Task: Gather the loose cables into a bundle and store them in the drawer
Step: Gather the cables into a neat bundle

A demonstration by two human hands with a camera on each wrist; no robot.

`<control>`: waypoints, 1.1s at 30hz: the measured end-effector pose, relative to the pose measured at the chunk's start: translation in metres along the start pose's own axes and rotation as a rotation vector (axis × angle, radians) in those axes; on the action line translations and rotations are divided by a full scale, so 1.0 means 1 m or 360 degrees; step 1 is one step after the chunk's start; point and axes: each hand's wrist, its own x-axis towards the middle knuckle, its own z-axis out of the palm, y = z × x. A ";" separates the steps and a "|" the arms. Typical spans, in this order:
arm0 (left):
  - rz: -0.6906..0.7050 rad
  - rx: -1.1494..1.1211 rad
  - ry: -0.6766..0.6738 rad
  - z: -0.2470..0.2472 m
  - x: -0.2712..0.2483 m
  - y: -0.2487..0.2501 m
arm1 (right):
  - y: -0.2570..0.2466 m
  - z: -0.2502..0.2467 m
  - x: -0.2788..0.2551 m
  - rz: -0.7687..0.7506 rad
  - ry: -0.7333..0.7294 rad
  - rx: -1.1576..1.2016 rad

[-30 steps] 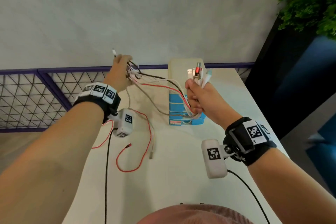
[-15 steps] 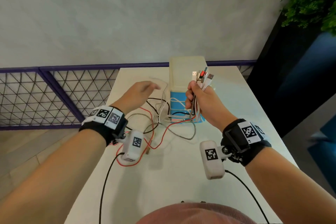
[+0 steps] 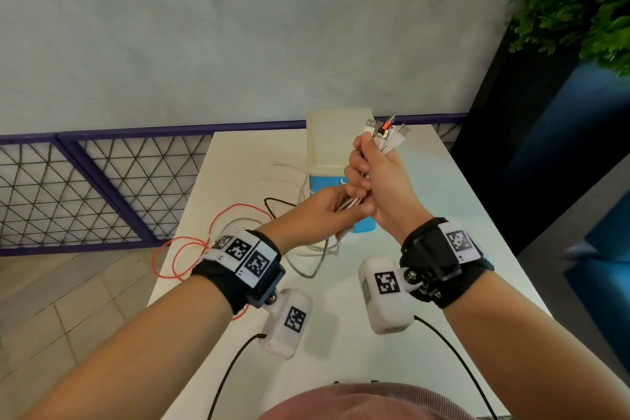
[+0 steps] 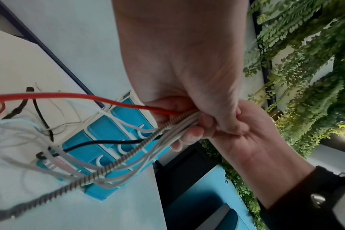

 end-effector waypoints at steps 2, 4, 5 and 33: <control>-0.0005 -0.0048 -0.0027 -0.002 0.000 0.000 | -0.005 -0.003 0.005 -0.0010 0.0013 0.0108; -0.0018 -0.0112 -0.0057 -0.002 -0.002 -0.001 | -0.011 -0.009 0.011 -0.0026 0.0023 0.0201; -0.0041 -0.0168 -0.0074 -0.002 -0.005 -0.004 | -0.015 -0.013 0.014 -0.0036 0.0034 0.0243; -0.0161 0.1078 -0.0211 -0.041 -0.007 -0.009 | -0.018 -0.029 0.004 0.0638 -0.0597 -0.0741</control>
